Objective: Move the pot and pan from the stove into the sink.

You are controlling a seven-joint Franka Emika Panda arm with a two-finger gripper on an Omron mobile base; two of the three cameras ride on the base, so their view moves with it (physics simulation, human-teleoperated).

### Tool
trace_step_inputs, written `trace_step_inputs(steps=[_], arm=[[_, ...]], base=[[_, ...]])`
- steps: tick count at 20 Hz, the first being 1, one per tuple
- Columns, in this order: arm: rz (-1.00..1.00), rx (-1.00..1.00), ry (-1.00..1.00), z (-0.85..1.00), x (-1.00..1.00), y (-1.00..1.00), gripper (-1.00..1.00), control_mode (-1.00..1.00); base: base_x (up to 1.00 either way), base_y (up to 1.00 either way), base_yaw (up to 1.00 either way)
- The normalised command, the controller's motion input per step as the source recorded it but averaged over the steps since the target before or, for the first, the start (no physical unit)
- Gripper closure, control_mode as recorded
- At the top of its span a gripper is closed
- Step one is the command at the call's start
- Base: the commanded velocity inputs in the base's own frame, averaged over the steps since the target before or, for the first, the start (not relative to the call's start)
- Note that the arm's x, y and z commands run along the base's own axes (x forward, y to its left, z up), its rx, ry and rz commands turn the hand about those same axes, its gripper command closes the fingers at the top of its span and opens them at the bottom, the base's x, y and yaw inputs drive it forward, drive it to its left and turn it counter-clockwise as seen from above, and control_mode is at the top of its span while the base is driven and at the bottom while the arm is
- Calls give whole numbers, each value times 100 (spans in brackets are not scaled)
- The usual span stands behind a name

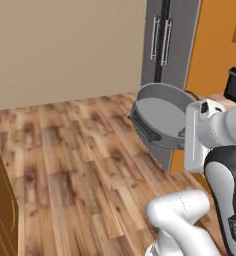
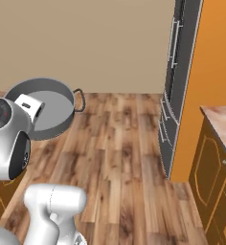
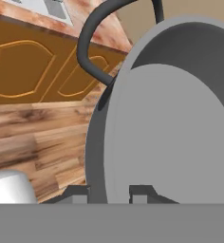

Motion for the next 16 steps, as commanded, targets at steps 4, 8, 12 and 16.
trace_step_inputs(steps=[4,8,12,16], arm=[[0,0,0,0,0,0,100,100],[0,0,0,0,0,0,100,100],[0,0,0,0,0,0,100,100],[0,0,0,0,0,0,100,100]], base=[[0,0,26],[0,0,45],[0,0,49],[-1,0,49]])
